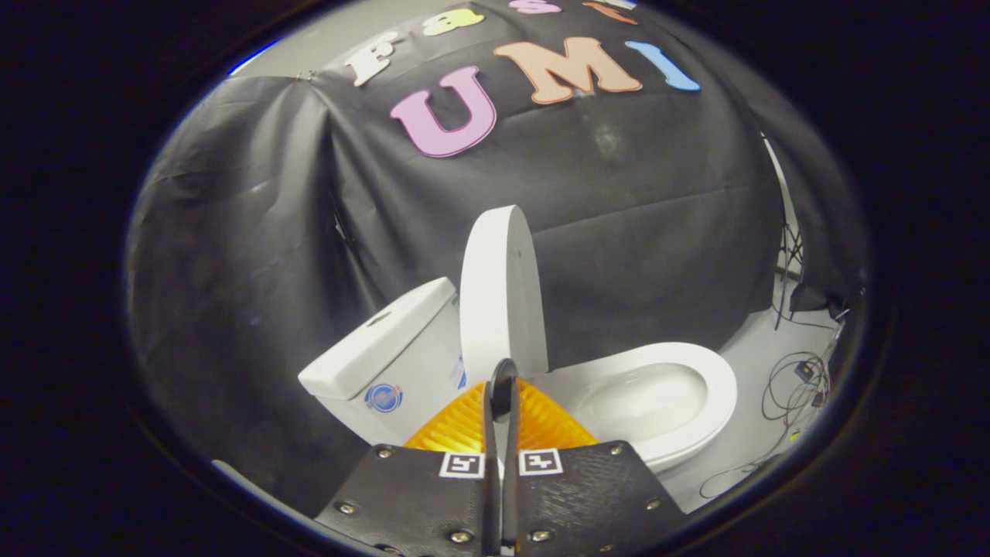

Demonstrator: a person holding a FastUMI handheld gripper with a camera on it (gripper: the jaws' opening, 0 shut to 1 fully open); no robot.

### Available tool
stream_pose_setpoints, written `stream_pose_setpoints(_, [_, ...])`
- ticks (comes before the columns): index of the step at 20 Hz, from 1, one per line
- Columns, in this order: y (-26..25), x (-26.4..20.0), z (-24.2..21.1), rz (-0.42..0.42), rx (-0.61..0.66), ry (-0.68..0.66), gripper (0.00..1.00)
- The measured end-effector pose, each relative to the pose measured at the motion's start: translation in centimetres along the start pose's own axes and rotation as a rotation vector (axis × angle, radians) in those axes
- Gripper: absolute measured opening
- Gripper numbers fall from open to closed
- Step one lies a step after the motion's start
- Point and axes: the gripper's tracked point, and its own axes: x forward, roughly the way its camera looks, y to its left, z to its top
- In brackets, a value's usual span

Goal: Open the toilet lid.

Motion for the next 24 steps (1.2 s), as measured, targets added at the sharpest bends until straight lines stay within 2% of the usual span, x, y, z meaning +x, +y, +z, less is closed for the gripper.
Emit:
stream_pose_setpoints(10, [3.0, 0.7, -0.3, 0.076, 0.041, -0.012, 0.03])
stream_pose_setpoints(18, [6.5, 1.4, -1.1, 0.101, -0.032, -0.065, 0.05])
stream_pose_setpoints(24, [9.3, 2.5, -1.9, 0.125, 0.004, -0.078, 0.06])
